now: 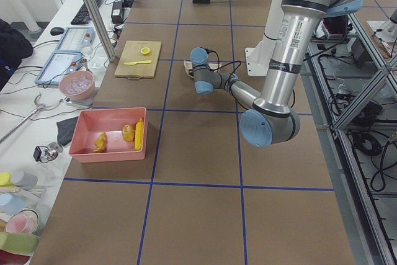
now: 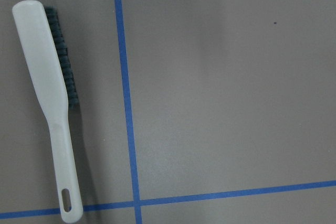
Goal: Sweep and dump trash into bin
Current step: 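Lower the dustpan onto the table and open the left gripper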
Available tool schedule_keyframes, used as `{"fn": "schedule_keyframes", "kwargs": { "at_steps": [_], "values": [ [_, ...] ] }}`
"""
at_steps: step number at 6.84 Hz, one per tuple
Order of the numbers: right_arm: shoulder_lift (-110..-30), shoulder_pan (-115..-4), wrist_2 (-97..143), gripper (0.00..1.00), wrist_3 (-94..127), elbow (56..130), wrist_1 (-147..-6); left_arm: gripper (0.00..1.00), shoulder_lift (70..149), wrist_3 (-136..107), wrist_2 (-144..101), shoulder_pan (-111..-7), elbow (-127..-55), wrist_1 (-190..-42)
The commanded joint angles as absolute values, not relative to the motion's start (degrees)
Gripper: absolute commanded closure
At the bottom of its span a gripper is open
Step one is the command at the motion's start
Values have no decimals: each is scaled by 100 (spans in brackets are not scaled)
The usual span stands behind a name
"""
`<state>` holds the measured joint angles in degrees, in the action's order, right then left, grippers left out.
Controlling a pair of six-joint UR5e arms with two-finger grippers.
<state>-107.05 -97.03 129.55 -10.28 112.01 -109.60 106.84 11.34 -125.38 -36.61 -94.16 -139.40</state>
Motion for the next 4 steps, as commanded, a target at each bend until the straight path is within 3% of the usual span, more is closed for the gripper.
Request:
{"fn": "schedule_keyframes", "kwargs": {
  "at_steps": [1, 2, 3, 4],
  "values": [
    [-10705, -9703, 12955, 0, -1028, 11197, -10960, 98, 10740, 1125, -12533, -3683, -9326, -13922],
    [-10705, -9703, 12955, 0, -1020, 11197, -10960, 98, 10810, 1125, -12542, -3700, -9264, -13922],
    [-10705, -9703, 12955, 0, -1020, 11197, -10960, 87, 10819, 1125, -12542, -3718, -9255, -13922],
    [-10705, -9703, 12955, 0, -1020, 11189, -10960, 55, 10828, 1116, -12533, -3718, -9255, -13913]
  ]
}}
